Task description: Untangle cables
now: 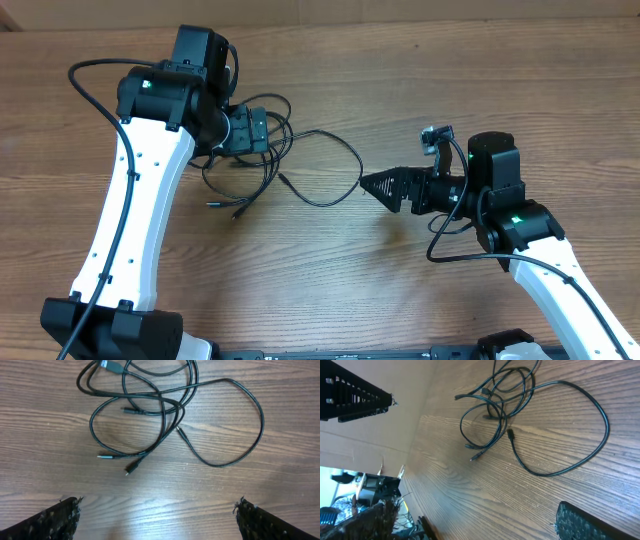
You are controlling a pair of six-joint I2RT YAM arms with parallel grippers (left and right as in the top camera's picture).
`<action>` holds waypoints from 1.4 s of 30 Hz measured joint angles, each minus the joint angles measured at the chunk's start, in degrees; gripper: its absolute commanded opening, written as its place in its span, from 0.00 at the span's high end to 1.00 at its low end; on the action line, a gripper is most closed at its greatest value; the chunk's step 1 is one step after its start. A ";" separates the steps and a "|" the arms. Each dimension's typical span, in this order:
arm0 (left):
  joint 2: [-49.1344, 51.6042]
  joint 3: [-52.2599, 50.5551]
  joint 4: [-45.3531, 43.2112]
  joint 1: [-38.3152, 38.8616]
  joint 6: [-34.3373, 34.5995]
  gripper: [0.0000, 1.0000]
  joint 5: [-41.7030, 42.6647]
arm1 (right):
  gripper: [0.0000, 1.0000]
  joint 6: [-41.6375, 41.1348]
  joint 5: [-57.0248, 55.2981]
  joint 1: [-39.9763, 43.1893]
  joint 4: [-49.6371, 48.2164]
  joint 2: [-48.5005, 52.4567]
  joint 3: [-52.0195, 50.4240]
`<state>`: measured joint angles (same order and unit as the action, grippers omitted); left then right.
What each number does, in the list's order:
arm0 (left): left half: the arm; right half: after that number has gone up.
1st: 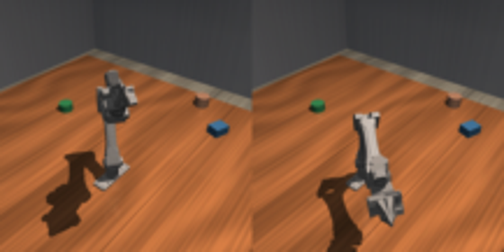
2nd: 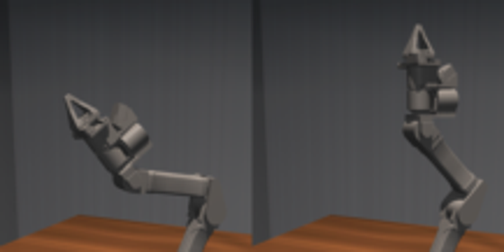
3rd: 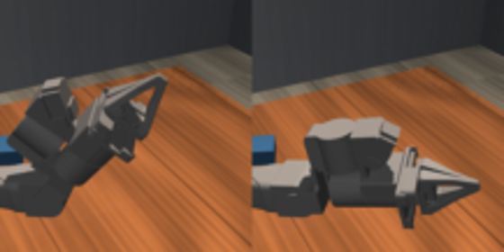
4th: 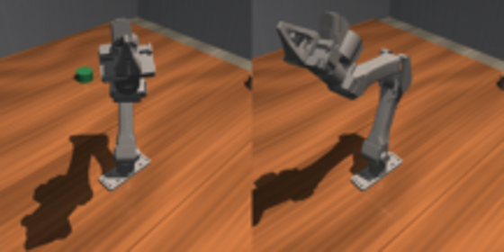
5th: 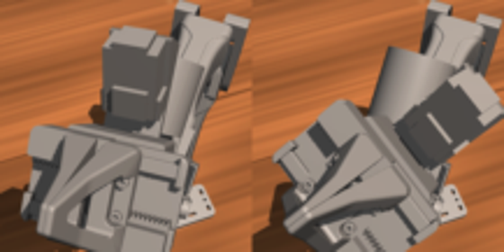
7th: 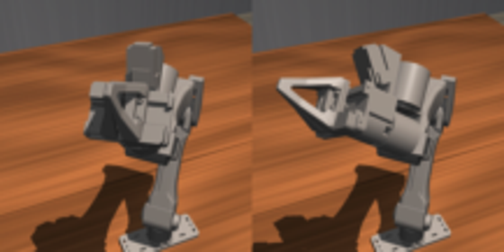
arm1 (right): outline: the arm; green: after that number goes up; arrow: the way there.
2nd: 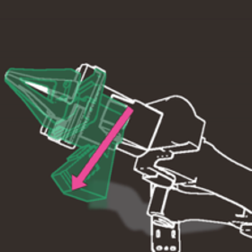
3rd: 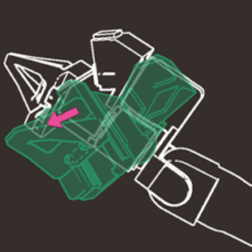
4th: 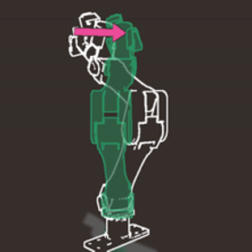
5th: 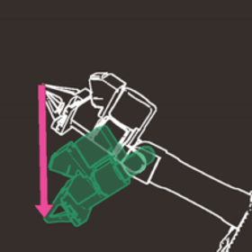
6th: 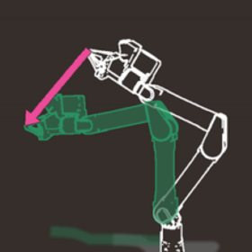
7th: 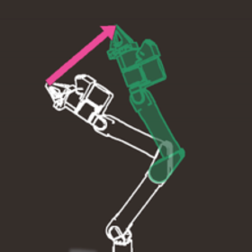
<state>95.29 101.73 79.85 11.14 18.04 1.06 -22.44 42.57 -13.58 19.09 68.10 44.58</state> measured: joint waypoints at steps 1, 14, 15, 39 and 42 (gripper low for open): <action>0.00 0.00 0.09 0.00 0.00 0.00 0.00 | 0.00 0.00 0.02 0.00 0.04 0.00 0.00; 0.04 -10.19 -5.81 0.00 1.38 0.00 -0.04 | 0.00 0.02 -0.02 0.00 0.04 0.00 0.00; 0.11 -11.76 -7.32 0.00 2.01 0.00 -0.04 | 0.00 0.02 0.00 0.00 0.11 0.00 0.00; 0.42 -21.14 -22.03 0.00 29.62 0.07 0.39 | 0.00 0.00 -1.05 0.00 0.76 0.00 -0.02; 0.42 -21.14 -22.03 0.00 36.85 0.06 -2.23 | 0.00 0.00 -1.05 0.00 0.76 0.00 0.00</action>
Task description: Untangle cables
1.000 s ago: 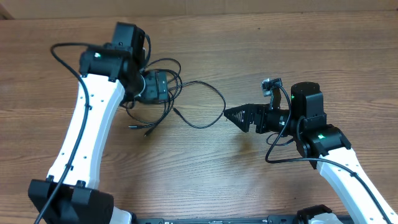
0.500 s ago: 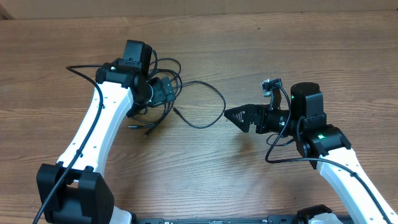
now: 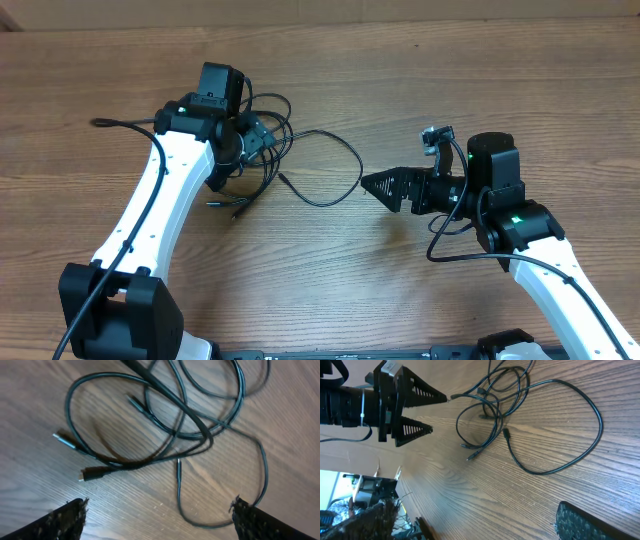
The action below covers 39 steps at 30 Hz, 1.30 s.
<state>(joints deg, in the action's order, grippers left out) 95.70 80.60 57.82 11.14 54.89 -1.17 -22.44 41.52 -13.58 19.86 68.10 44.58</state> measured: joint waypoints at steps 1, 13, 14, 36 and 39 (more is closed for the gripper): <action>0.00 0.00 -0.02 0.00 2.01 0.06 -0.63 | 0.00 0.00 -0.02 0.00 -0.04 0.00 0.00; 5.49 0.00 -3.19 0.00 11.02 0.23 -4.48 | 0.00 0.00 -0.48 0.00 0.39 0.00 0.00; 6.64 0.00 -3.89 0.00 11.17 0.32 -4.52 | 0.00 0.00 -0.46 0.00 0.48 0.00 0.00; 9.90 -0.31 -3.10 0.00 6.49 0.79 4.13 | 0.00 0.00 -1.73 0.00 0.68 0.00 0.00; 6.91 0.42 -3.48 0.00 5.33 0.05 2.75 | 0.00 0.02 -2.19 0.00 0.66 0.00 0.00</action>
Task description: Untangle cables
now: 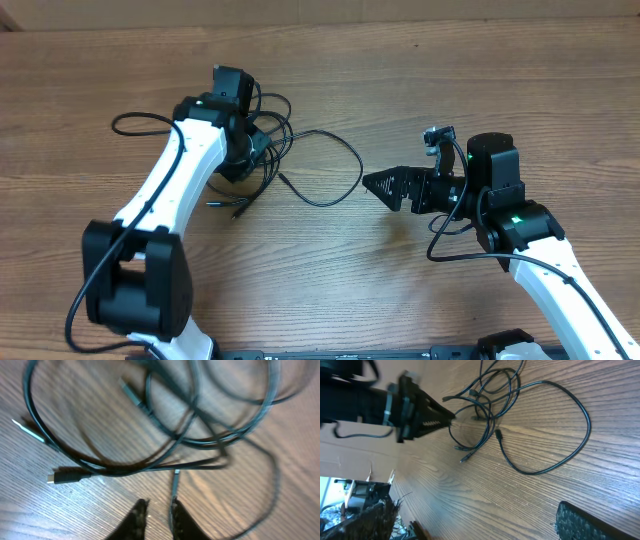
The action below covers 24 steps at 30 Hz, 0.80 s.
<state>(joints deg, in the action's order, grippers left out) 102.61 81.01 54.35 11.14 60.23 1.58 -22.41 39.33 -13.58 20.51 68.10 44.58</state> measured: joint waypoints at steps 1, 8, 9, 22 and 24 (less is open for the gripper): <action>-0.83 0.55 -0.48 0.00 -0.22 0.00 -0.35 | 0.00 0.00 -0.20 0.00 0.00 0.00 0.00; -2.75 2.93 -4.85 0.00 -0.46 0.00 -4.81 | 0.00 0.00 -0.83 0.00 0.00 0.00 0.00; -2.75 2.93 -4.94 0.00 -0.44 0.00 -5.31 | 0.00 0.00 -0.83 0.00 0.04 0.00 0.00; -2.34 2.93 -5.11 0.00 -0.22 0.09 -9.42 | 0.00 -0.02 -1.90 0.00 0.02 0.00 0.00; -1.18 2.93 -5.09 0.00 -0.24 0.16 -9.60 | 0.00 0.00 -1.92 0.00 0.02 0.00 0.00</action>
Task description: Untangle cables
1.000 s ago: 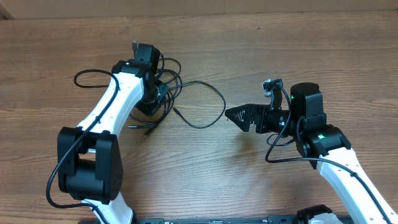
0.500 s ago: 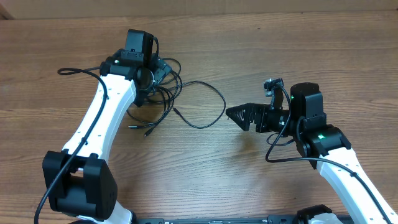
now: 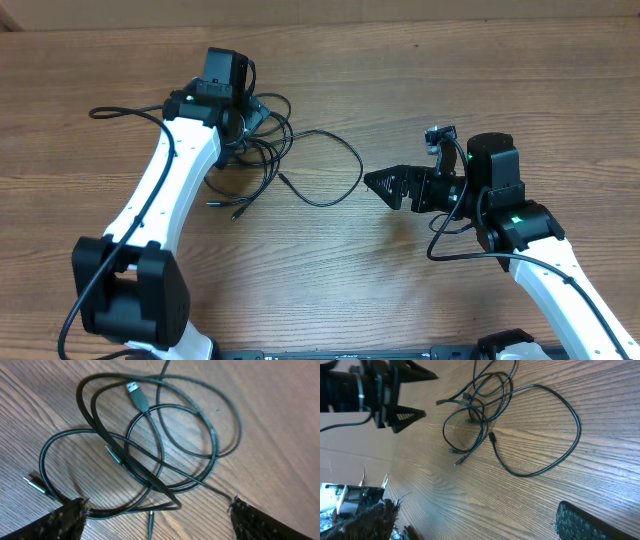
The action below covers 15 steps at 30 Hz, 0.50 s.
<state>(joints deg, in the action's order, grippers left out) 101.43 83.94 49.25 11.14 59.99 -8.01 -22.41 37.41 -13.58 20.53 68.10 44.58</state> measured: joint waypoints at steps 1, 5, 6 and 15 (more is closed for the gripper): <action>1.09 0.00 -0.02 0.00 0.02 0.20 0.09 | 0.00 0.00 -0.04 0.00 0.02 0.00 0.00; 4.39 0.00 0.00 0.00 0.26 0.31 1.01 | 0.00 0.00 -0.17 0.00 0.02 0.00 0.00; 5.18 0.00 0.00 0.00 0.35 0.35 1.33 | 0.00 -0.02 -0.17 0.00 0.07 0.00 0.00; 6.12 0.00 1.53 0.00 1.11 0.68 1.97 | 0.00 0.00 -0.22 0.00 0.07 0.00 0.00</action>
<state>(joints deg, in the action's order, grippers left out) 107.55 83.94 50.78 11.14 61.10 -6.04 -22.41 37.19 -13.58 20.60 68.10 44.58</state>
